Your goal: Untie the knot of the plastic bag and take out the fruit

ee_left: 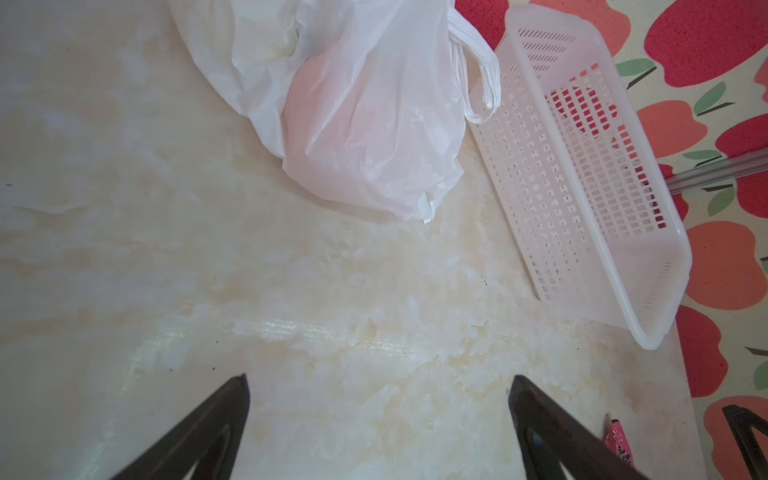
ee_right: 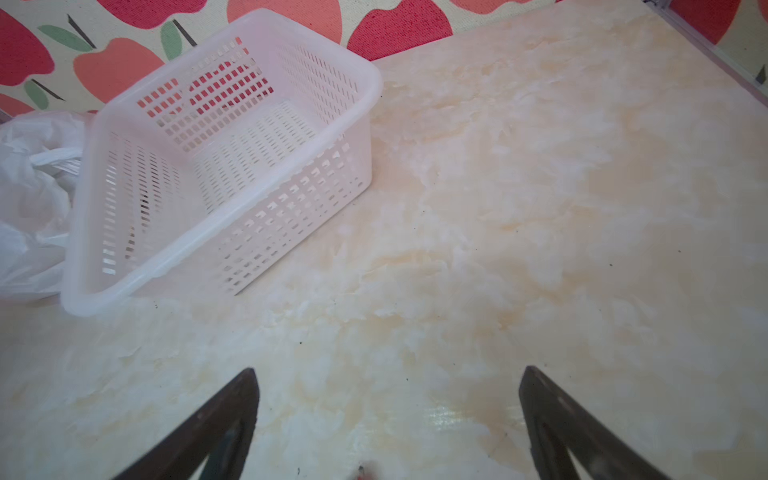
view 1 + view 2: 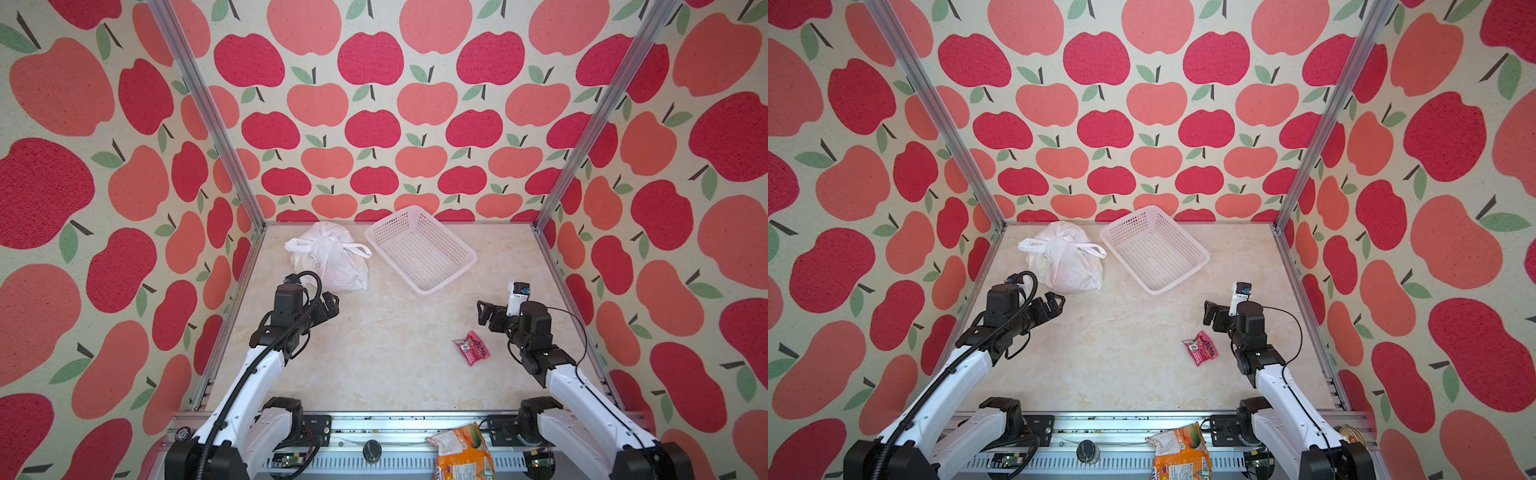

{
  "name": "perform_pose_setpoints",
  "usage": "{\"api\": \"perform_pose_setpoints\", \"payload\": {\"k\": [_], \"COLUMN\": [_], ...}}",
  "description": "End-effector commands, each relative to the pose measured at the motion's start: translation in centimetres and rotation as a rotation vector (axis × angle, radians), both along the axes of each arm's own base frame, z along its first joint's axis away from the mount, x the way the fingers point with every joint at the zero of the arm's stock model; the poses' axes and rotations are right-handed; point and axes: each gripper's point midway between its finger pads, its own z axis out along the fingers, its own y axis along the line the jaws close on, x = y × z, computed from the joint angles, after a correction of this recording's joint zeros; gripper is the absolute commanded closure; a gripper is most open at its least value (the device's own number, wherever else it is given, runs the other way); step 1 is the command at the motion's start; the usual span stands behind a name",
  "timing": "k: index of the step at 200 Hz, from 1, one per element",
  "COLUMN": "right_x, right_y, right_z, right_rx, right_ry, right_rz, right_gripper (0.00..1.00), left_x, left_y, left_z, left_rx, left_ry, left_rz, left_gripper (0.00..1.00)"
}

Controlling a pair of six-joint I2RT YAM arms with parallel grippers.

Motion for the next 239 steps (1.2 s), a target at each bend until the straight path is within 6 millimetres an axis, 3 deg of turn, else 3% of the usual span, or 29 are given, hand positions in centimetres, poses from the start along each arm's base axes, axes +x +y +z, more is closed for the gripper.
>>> {"api": "perform_pose_setpoints", "payload": {"k": [1,17,65,87,96,102,119,130,146,166,189,217,239], "right_x": [1.3,1.2,1.4,1.7,1.9,2.0,2.2,2.4,2.5,2.7,2.7,2.7,2.6], "right_y": [-1.6,-2.0,-0.9,-0.7,-0.6,-0.6,-0.5,-0.5,-0.5,-0.7,-0.6,-0.7,-0.5], "right_z": [2.9,2.7,2.6,2.5,2.3,2.3,2.1,2.0,1.9,1.7,1.6,1.7,1.6], "right_rx": [-0.021,-0.02,-0.009,-0.011,-0.013,-0.014,-0.018,-0.021,-0.023,-0.028,-0.029,-0.027,-0.023], "right_ry": [-0.175,-0.182,-0.183,-0.17,-0.162,-0.157,-0.142,-0.135,-0.127,-0.118,-0.112,-0.114,-0.11], "right_rz": [-0.096,-0.12,-0.059,-0.052,-0.049,-0.047,-0.048,-0.049,-0.051,-0.063,-0.061,-0.066,-0.054], "right_gripper": [0.01,0.01,0.01,0.01,0.01,0.01,0.01,0.01,0.01,0.01,0.01,0.01,0.01], "left_x": [4.5,6.7,13.4,14.8,15.0,15.1,15.1,14.7,13.9,11.9,7.9,2.3,-0.8], "left_y": [0.4,0.5,-0.6,-0.4,-0.4,-0.7,-1.2,-1.7,-2.4,-4.0,-5.5,-5.5,-5.9], "left_z": [1.9,1.0,-3.0,-5.8,-6.7,-7.0,-7.3,-7.0,-5.9,-4.8,-3.9,-2.1,-0.4], "left_rx": [0.041,0.072,0.152,0.207,0.224,0.226,0.227,0.241,0.271,0.281,0.338,0.501,0.545], "left_ry": [-0.073,-0.032,0.035,0.141,0.17,0.179,0.181,0.172,0.152,0.144,0.13,0.091,0.044], "left_rz": [0.055,0.076,0.082,0.083,0.087,0.077,0.065,0.061,0.058,0.055,0.074,0.131,0.132], "left_gripper": [0.01,0.03,0.04,0.11,0.21,0.34,0.8,0.93,1.0,1.0,1.0,1.0,1.0]}}
